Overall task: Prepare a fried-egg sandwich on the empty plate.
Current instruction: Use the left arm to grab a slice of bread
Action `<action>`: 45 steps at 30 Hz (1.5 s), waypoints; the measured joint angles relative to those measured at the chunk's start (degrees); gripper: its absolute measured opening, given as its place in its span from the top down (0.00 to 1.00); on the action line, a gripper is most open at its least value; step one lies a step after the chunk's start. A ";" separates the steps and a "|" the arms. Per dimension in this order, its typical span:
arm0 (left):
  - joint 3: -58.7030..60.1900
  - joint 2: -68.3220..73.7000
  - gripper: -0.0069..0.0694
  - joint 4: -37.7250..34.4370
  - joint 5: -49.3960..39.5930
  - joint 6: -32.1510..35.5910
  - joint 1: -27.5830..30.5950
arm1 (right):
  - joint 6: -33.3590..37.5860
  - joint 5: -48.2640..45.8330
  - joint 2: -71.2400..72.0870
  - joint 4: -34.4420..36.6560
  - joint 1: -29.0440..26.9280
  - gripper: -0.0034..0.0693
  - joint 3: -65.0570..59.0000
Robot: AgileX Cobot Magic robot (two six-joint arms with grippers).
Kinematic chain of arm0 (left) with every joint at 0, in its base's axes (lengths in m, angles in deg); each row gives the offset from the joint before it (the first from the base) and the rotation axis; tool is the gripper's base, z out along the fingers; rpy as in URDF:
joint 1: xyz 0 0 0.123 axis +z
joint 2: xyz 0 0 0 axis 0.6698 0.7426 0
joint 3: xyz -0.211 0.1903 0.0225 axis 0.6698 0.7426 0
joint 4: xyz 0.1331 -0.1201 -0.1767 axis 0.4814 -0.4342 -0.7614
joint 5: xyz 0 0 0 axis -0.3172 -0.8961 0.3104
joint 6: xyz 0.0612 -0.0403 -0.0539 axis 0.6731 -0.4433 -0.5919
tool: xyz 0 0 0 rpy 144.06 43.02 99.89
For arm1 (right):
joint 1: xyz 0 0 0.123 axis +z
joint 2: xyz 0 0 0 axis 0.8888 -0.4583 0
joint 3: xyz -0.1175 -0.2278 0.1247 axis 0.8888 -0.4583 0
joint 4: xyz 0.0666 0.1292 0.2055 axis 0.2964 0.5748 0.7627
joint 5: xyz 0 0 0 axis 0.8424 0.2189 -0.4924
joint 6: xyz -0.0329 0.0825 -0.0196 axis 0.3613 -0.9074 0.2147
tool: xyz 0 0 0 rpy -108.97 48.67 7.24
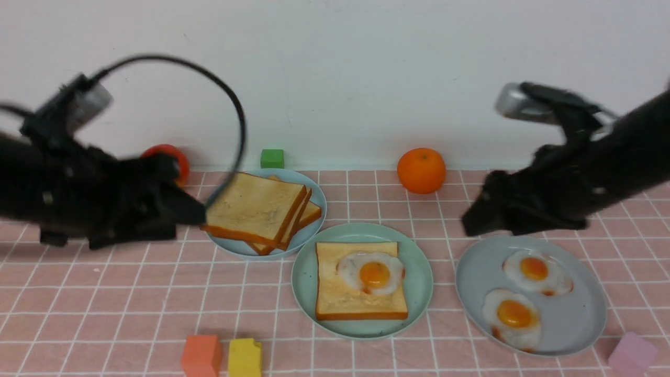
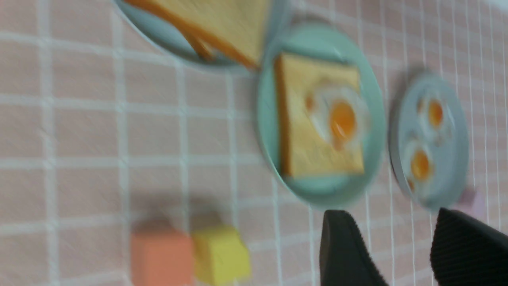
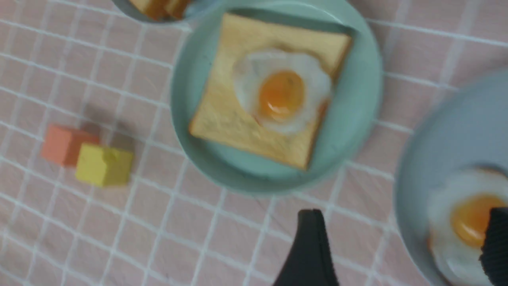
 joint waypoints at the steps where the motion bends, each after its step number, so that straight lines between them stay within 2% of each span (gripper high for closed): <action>1: -1.92 2.08 0.43 -0.64 -0.98 1.17 2.03 | -0.71 -0.27 2.63 -0.95 0.92 0.18 -1.24; 5: -6.86 9.76 0.40 -0.84 -2.49 5.34 5.19 | -0.54 -0.15 9.31 -0.75 4.99 0.19 -6.06; 10: -14.13 21.15 0.37 -0.98 -2.89 7.50 5.33 | 1.98 -0.07 12.86 0.48 11.19 0.19 -10.39; 15: -21.23 30.26 0.37 -0.93 -2.60 9.24 5.33 | 2.52 -0.46 12.92 0.94 13.90 0.19 -10.62; 24: -30.66 42.52 0.37 -1.58 -1.67 14.11 4.83 | 2.63 -1.21 12.97 1.95 14.44 0.19 -10.62; 37: -32.18 48.39 0.37 -7.57 -1.79 17.24 4.77 | 2.63 -1.45 12.97 2.22 14.44 0.19 -10.68; 41: -32.29 49.06 0.43 -8.50 -2.21 17.92 4.77 | 2.63 -1.23 12.97 1.23 14.44 0.19 -10.68; 43: -32.35 49.28 0.51 -8.79 -2.56 18.57 4.77 | 2.63 -1.05 12.97 0.59 14.44 0.19 -10.68; 45: -32.35 49.30 0.56 -8.99 -2.62 18.62 4.77 | 2.63 -0.88 12.97 0.43 14.44 0.19 -10.68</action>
